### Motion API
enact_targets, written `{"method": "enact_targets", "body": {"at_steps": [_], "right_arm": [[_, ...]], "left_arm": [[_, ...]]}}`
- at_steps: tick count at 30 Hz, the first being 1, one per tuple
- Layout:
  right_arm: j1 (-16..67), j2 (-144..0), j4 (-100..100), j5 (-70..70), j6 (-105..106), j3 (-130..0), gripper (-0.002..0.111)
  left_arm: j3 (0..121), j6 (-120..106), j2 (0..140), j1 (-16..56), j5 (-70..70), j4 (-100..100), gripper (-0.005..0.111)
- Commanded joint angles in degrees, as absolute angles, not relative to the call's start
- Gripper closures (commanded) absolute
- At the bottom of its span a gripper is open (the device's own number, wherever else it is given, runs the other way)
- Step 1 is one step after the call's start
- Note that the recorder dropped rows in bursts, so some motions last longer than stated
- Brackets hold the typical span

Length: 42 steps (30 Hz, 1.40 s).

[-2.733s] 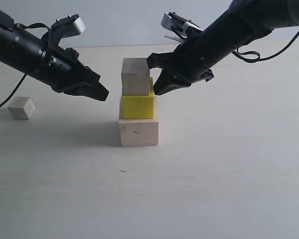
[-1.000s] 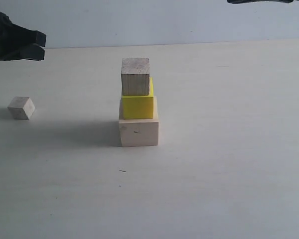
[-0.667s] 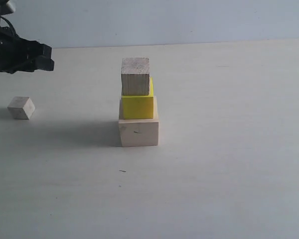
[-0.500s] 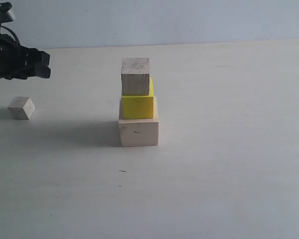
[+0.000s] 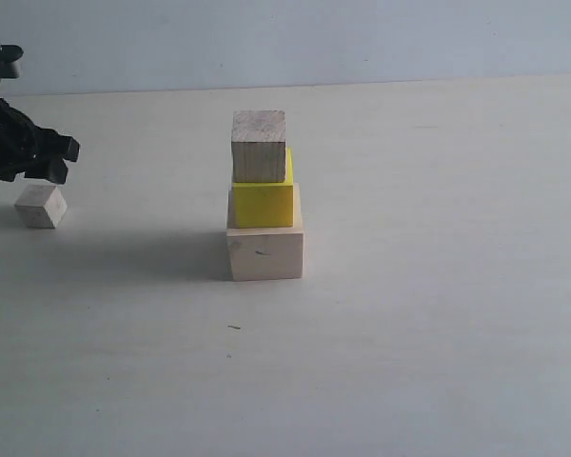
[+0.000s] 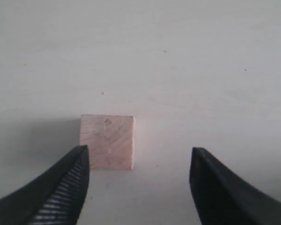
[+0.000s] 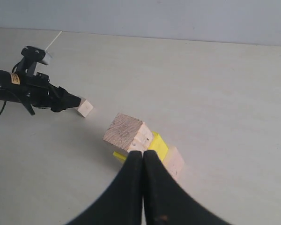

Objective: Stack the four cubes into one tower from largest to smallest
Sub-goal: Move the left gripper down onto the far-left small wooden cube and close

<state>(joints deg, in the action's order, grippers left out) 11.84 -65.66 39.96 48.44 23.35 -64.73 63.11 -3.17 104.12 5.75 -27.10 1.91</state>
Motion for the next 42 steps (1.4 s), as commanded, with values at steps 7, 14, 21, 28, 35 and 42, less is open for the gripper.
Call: {"method": "enact_targets", "body": {"at_steps": [7, 14, 21, 28, 35, 42], "right_arm": [[11.7, -65.4, 39.8, 48.5, 23.9, -64.4, 0.108], [11.7, -65.4, 39.8, 48.3, 23.9, -64.4, 0.108], [11.7, -65.4, 39.9, 48.2, 23.9, -64.4, 0.108], [11.7, -65.4, 39.9, 48.2, 23.9, -64.4, 0.108], [11.7, -65.4, 39.9, 48.2, 23.9, -64.4, 0.108], [11.7, -65.4, 39.9, 48.2, 23.9, -64.4, 0.108]], "left_arm": [[62.9, -2.6, 109.1, 4.4, -22.0, 0.9, 0.038], [62.9, -2.6, 109.3, 2.7, -21.3, 0.8, 0.038], [62.9, -2.6, 110.0, 2.7, -21.3, 0.8, 0.038], [62.9, -2.6, 112.6, 2.7, -21.0, 1.0, 0.038], [62.9, -2.6, 112.7, 2.7, -20.1, 1.0, 0.041], [62.9, -2.3, 112.1, 2.7, -20.2, 1.1, 0.077]]}}
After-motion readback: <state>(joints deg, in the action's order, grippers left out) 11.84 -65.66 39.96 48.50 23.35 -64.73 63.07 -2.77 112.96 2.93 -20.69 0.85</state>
